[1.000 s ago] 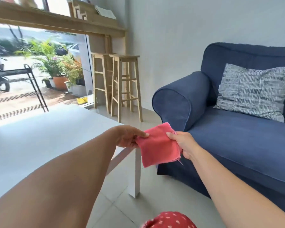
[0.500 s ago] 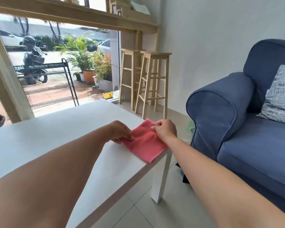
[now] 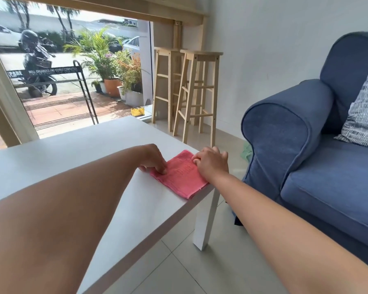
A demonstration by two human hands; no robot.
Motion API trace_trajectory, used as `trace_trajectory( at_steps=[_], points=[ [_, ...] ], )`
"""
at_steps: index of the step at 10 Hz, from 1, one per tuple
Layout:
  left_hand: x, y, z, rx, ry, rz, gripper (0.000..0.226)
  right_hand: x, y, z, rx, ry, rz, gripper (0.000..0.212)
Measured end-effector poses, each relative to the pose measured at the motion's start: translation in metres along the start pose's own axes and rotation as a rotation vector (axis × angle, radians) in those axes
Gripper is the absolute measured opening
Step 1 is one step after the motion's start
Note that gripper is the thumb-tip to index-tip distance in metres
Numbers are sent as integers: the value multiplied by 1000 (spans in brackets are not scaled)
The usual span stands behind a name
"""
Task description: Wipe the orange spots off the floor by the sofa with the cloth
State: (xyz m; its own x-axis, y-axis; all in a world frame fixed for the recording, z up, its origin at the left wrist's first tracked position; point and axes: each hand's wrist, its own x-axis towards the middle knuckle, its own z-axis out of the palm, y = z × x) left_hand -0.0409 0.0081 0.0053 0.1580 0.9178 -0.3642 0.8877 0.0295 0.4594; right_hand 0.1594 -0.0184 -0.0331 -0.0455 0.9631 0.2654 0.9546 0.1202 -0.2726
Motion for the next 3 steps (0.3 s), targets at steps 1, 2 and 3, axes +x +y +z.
trace_trajectory(
  at_steps=[1, 2, 3],
  points=[
    [0, 10, -1, 175, 6, -49, 38, 2, -1, -8, -75, -82, -26, 33],
    [-8, 27, 6, 398, 121, -86, 20, -10, 7, -24, 11, -68, -13, 38],
    [-15, 57, 22, 526, 403, -94, 20, -32, 41, -42, 138, 78, 147, 38]
  ],
)
